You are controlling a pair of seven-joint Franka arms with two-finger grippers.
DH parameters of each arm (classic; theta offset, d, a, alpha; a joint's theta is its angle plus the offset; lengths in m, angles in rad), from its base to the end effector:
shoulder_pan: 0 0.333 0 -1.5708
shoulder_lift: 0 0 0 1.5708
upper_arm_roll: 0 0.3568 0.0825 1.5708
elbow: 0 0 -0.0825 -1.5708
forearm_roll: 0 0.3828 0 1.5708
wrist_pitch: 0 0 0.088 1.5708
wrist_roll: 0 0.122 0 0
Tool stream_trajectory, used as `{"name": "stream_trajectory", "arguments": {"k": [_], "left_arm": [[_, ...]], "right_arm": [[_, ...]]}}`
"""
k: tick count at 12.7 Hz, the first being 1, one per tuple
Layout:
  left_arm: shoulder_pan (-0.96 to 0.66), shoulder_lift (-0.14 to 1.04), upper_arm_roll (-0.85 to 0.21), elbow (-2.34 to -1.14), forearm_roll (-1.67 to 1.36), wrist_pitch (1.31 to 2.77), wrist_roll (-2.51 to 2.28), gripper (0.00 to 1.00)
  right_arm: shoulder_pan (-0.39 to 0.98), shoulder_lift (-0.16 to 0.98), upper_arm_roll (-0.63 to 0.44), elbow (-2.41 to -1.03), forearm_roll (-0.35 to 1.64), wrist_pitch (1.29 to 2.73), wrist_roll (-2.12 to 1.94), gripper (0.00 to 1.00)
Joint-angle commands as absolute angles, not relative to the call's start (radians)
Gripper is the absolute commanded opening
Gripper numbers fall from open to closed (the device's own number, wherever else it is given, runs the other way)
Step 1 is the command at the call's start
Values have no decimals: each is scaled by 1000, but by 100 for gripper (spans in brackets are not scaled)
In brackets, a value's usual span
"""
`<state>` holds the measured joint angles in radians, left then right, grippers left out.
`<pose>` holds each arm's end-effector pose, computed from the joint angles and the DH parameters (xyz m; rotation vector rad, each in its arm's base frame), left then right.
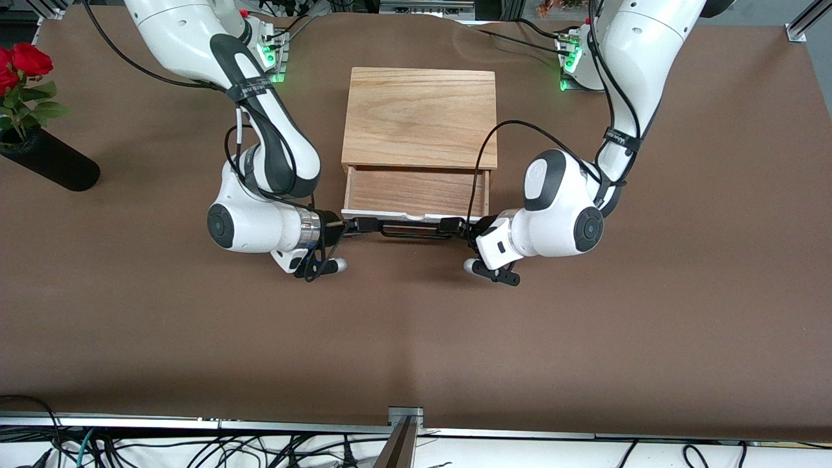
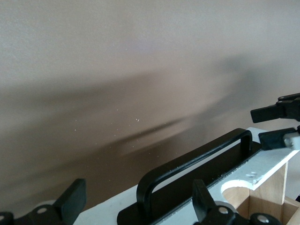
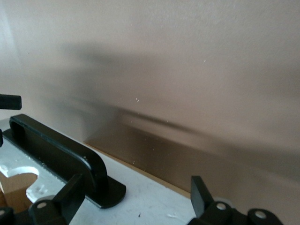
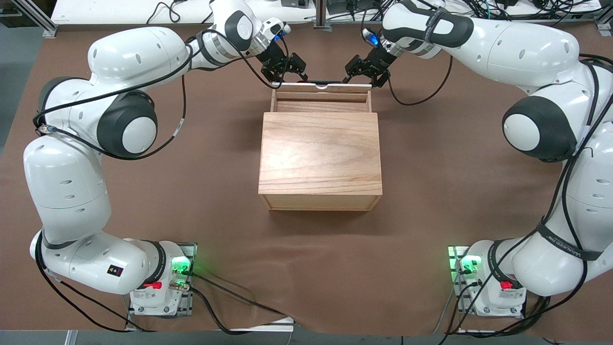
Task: Close drawer with both arms simultaneously
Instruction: 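Push the white drawer front into the cabinet with both grippers together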
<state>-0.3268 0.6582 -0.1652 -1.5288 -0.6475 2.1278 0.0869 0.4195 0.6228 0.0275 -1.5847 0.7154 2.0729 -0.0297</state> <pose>0.6391 -0.3571 0.3018 2.5081 -0.2222 -0.2410 0.6255 0.3434 0.2943 -2.5446 -0.0930 0.3345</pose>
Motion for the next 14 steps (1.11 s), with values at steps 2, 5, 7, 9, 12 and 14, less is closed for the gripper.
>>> {"name": "stream_trajectory", "arguments": {"k": [2, 5, 7, 9, 12, 14], "left_arm": [[-348, 672, -163, -1509, -675, 2114, 95, 100], [-348, 670, -163, -1509, -675, 2030, 94, 100], [-339, 670, -163, -1509, -675, 1938, 94, 100], [-337, 670, -163, -1509, -675, 1864, 92, 100], [-336, 670, -161, -1509, -675, 1769, 83, 100], [-336, 670, -161, -1509, -673, 1720, 81, 100]], "right_arm": [[420, 557, 40, -1670, 735, 2075, -21, 100], [422, 525, 60, -1719, 735, 2074, -20, 100], [422, 506, 69, -1752, 741, 2074, -20, 100], [422, 489, 83, -1784, 742, 2077, -20, 100], [422, 450, 89, -1838, 741, 2079, -20, 100], [422, 425, 104, -1876, 747, 2088, -20, 100]]}}
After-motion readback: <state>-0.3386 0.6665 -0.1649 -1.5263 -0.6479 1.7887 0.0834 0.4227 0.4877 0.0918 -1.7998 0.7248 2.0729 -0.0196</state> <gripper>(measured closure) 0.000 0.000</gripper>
